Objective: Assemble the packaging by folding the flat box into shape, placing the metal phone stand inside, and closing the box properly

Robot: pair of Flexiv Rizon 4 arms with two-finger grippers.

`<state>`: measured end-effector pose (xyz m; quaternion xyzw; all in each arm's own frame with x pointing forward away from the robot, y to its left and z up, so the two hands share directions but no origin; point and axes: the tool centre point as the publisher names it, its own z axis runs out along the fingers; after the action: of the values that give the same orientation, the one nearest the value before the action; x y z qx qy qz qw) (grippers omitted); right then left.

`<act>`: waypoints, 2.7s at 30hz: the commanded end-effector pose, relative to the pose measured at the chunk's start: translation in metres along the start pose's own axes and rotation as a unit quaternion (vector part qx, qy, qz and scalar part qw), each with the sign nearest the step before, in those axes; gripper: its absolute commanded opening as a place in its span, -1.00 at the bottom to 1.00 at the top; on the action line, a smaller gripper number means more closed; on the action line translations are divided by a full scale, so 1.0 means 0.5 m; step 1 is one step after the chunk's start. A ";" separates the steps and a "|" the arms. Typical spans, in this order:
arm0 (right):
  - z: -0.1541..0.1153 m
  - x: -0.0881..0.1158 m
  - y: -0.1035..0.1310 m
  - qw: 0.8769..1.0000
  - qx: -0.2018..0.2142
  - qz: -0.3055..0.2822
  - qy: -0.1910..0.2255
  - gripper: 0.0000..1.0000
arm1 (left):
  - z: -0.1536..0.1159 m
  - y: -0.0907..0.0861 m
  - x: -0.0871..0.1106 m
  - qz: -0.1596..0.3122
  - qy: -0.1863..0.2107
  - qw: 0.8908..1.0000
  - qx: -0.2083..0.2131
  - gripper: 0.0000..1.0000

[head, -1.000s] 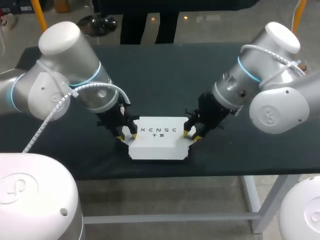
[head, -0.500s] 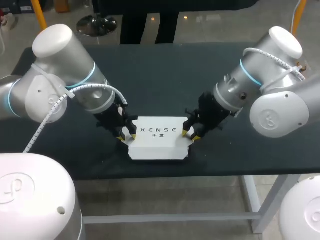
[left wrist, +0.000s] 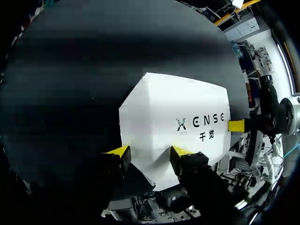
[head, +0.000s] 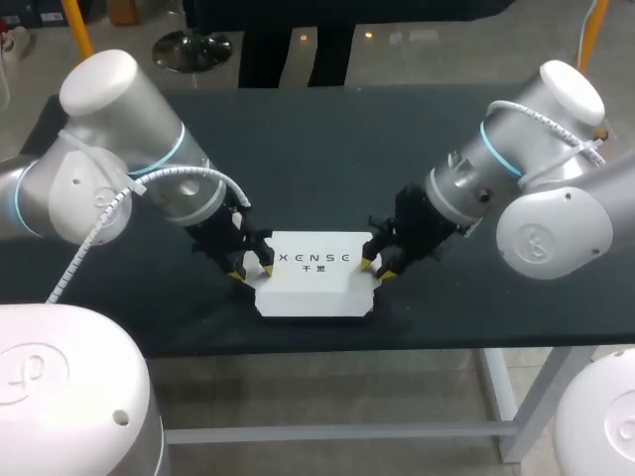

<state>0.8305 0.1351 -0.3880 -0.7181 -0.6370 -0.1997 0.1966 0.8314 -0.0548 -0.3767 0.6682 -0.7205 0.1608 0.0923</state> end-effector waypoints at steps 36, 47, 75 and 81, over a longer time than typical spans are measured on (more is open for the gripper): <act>0.003 -0.001 0.001 1.000 0.003 -0.001 0.002 -0.15 | 0.004 -0.002 -0.002 0.000 0.000 1.000 0.000 -0.07; 0.005 0.006 -0.002 1.000 -0.013 -0.010 0.008 -0.13 | 0.005 0.002 -0.006 0.011 0.019 1.000 -0.004 -0.05; 0.022 0.006 0.001 0.999 -0.010 -0.012 0.052 -0.14 | 0.008 0.017 -0.005 0.011 0.070 0.997 -0.013 0.08; 0.018 0.003 0.002 0.997 -0.013 -0.014 0.069 -0.15 | 0.011 0.019 -0.007 0.010 0.089 0.996 -0.018 0.03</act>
<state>0.8302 0.1447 -0.3924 -0.7039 -0.6306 -0.2517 0.2089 0.8228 -0.0555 -0.3793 0.6440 -0.7194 0.2041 0.1616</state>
